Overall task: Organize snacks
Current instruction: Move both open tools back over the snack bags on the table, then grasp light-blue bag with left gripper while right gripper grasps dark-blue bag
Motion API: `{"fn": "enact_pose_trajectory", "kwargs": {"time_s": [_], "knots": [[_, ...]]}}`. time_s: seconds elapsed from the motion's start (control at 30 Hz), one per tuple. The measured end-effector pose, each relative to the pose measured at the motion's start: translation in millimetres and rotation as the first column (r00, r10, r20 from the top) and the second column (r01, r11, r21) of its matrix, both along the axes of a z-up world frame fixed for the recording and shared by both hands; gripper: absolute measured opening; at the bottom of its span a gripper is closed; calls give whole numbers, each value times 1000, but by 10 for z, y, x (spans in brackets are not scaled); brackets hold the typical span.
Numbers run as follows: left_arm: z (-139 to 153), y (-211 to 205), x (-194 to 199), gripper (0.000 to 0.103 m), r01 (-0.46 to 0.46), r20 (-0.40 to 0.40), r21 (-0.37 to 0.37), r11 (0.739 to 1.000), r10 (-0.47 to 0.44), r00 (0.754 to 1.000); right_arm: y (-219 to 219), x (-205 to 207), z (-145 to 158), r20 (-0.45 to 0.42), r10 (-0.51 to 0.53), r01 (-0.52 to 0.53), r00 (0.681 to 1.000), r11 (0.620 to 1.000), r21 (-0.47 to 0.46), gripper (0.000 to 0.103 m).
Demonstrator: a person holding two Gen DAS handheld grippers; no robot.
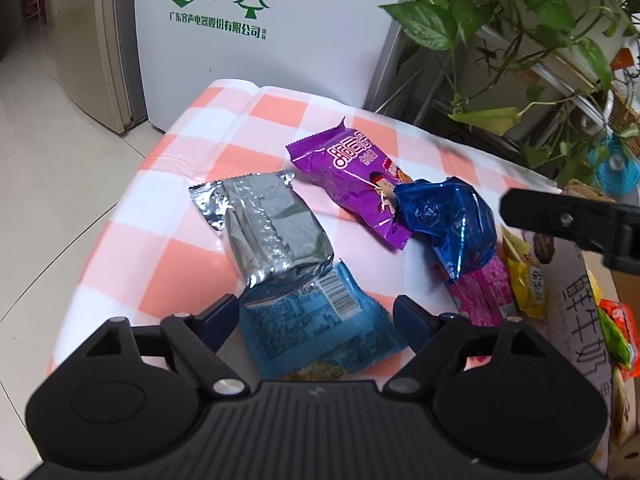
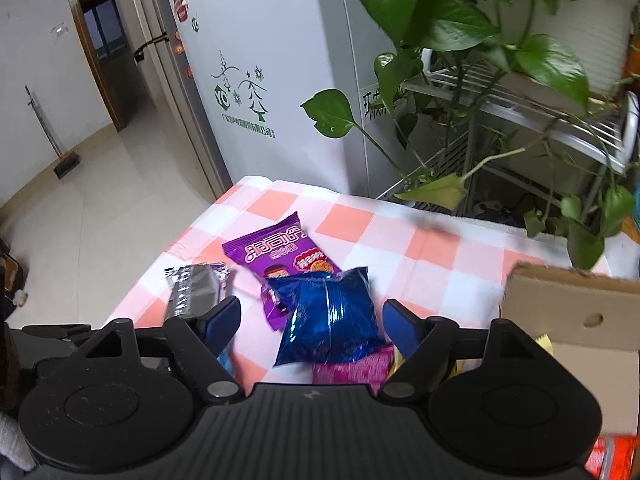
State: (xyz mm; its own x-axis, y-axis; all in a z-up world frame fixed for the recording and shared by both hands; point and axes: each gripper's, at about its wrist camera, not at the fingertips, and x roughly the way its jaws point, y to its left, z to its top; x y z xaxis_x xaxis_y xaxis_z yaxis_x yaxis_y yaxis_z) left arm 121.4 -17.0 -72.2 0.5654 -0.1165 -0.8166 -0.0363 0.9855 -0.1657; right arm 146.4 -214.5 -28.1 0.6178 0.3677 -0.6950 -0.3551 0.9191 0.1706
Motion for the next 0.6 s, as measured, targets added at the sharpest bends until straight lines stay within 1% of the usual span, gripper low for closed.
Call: {"fn": "enact_pose_trajectory", "kwargs": {"time_s": [0.17, 0.27, 0.37, 0.47, 0.57, 0.6], "knots": [[-81, -72, 49, 92, -2, 7, 45, 999, 1, 1000, 29, 182, -116, -22, -7, 6, 1000, 1000, -7, 85], [-150, -67, 77, 92, -5, -15, 40, 999, 5, 1000, 65, 262, -199, -44, 0, -1, 999, 1000, -15, 86], [-164, -96, 63, 94, 11, -4, 68, 998, -11, 1000, 101, 308, -267, -56, 8, -10, 998, 999, -37, 88], [-166, -76, 59, 95, 11, -5, 63, 998, -11, 1000, 118, 338, -334, -74, 11, -15, 997, 999, -49, 88], [-165, -28, 47, 93, 1, -2, 59, 998, -1, 1000, 137, 344, -377, -87, 20, -25, 996, 998, -57, 86], [-165, -4, 41, 91, -3, 2, 57, 998, 3, 1000, 147, 342, -387, -93, 26, -31, 995, 998, -59, 81]]}}
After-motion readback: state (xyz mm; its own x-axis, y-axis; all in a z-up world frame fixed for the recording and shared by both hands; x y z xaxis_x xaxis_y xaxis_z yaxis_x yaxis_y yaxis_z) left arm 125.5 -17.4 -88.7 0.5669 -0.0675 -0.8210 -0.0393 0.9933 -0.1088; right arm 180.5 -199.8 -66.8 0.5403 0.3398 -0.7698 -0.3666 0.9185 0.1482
